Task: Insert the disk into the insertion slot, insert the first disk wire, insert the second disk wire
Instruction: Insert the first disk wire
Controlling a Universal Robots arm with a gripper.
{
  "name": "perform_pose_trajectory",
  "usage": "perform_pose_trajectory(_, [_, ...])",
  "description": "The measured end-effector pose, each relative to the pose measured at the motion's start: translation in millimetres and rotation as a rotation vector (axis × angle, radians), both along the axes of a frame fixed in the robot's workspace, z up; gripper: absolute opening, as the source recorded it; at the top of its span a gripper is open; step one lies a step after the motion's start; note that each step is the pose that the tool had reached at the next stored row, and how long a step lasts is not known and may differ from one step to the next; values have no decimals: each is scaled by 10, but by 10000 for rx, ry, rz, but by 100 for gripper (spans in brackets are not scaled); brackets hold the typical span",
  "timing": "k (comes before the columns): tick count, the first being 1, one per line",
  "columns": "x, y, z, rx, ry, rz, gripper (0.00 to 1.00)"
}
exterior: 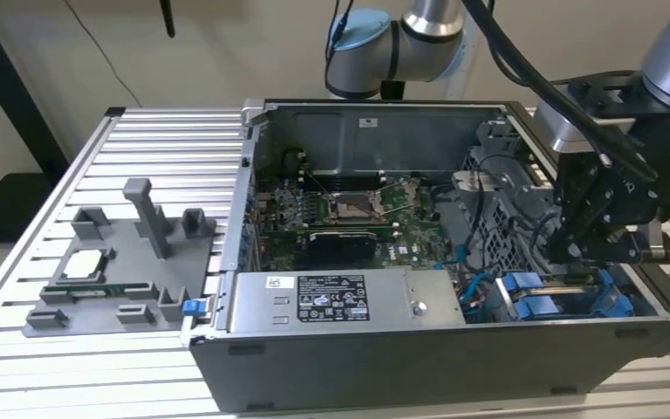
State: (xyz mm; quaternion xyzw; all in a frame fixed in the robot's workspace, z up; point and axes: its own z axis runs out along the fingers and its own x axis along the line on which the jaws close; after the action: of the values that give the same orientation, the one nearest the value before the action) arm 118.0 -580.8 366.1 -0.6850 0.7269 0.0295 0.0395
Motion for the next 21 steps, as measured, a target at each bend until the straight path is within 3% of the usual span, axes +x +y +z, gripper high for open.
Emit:
perform_pose_trajectory(2, [5, -26, -7, 0, 0, -1, 0])
perform_pose_trajectory(9, [6, -28, -11, -1, 0, 0, 0])
perform_pose_trajectory(21, [110, -29, -130, 2, 0, 5, 0])
